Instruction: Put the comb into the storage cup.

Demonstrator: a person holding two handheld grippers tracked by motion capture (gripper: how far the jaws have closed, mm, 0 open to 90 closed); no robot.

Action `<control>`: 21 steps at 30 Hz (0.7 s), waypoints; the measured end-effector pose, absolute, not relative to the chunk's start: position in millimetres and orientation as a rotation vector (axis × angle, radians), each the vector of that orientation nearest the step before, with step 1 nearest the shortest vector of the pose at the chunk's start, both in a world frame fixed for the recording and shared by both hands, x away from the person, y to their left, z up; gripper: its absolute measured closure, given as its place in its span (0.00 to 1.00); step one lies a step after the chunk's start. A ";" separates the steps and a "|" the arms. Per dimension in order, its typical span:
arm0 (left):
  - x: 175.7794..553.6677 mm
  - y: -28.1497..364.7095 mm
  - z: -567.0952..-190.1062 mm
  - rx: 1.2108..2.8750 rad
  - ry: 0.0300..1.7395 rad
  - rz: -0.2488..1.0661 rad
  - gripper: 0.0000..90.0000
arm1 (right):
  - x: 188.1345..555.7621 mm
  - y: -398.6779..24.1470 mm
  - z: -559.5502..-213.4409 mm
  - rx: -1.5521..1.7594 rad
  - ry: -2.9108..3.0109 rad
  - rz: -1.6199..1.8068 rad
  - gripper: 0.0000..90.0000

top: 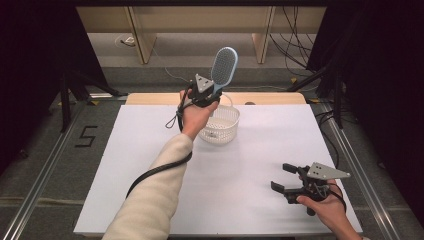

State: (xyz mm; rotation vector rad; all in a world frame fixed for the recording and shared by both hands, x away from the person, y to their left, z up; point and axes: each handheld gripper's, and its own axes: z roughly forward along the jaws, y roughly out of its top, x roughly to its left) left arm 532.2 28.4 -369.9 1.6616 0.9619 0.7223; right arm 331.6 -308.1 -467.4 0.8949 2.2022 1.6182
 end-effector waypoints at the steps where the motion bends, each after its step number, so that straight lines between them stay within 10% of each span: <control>1: 532.3 28.5 -370.2 1.661 0.962 0.720 0.77 | 331.7 -308.3 -467.3 0.895 2.203 1.617 0.18; 21: 532.3 28.3 -377.2 1.658 0.938 0.703 0.77 | 331.4 -308.1 -467.4 0.895 2.207 1.616 0.18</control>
